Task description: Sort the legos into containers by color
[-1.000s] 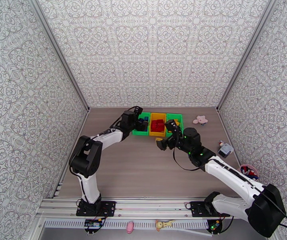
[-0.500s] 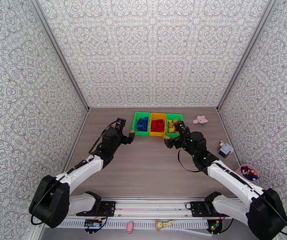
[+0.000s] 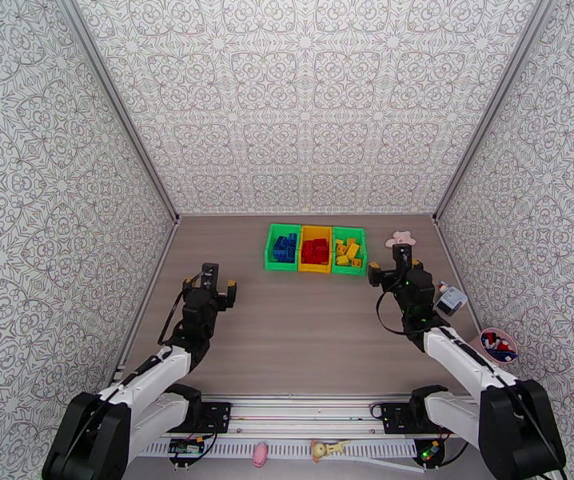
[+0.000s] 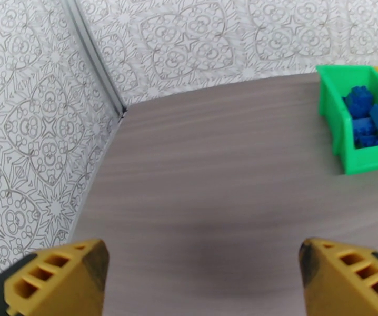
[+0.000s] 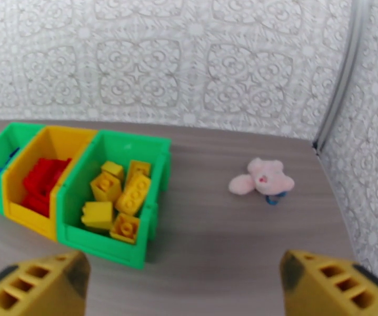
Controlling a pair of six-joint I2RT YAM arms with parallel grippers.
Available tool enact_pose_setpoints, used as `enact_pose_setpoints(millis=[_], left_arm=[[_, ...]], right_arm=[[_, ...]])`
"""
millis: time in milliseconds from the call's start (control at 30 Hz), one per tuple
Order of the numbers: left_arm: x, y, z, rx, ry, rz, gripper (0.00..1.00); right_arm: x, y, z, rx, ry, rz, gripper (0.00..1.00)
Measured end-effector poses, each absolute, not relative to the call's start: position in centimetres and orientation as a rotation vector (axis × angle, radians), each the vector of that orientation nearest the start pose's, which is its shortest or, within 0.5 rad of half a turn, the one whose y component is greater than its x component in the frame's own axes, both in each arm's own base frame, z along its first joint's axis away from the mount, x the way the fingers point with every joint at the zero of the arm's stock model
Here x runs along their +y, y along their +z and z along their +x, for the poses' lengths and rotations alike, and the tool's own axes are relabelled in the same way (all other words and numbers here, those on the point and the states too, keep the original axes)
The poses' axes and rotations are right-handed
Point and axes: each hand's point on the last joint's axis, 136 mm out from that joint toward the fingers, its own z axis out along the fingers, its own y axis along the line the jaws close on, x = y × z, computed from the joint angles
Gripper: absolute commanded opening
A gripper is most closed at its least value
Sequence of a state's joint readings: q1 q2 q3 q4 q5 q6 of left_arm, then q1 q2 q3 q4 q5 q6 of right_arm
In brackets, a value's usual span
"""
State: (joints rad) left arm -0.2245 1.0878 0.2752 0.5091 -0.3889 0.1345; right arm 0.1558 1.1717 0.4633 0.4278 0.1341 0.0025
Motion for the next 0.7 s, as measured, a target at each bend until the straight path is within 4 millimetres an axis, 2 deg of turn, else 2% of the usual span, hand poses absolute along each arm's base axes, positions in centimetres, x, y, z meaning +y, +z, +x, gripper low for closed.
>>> enact_pose_setpoints(millis=[100,233,500,700], left_arm=[[0.2,12.1,33.8,1.905,0.321,0.05,1.0],[1.7,12.1,34.6,1.882,0.28,-0.012,0.99],[1.8,11.2,38.1,1.885,0.225,-0.027,1.0],[4.0,9.9,39.0,1.896,0.203,-0.116,1.0]], right_arm=[[2.7,14.7,37.8,1.897,-0.041,-0.03,0.99],[2.1,12.1,38.0,1.944,-0.06,-0.021,1.0],[0.0,12.4,39.5,1.88,-0.071,0.03,1.0],[-0.1,10.5,39.9,1.901,-0.043,0.024,1.0]])
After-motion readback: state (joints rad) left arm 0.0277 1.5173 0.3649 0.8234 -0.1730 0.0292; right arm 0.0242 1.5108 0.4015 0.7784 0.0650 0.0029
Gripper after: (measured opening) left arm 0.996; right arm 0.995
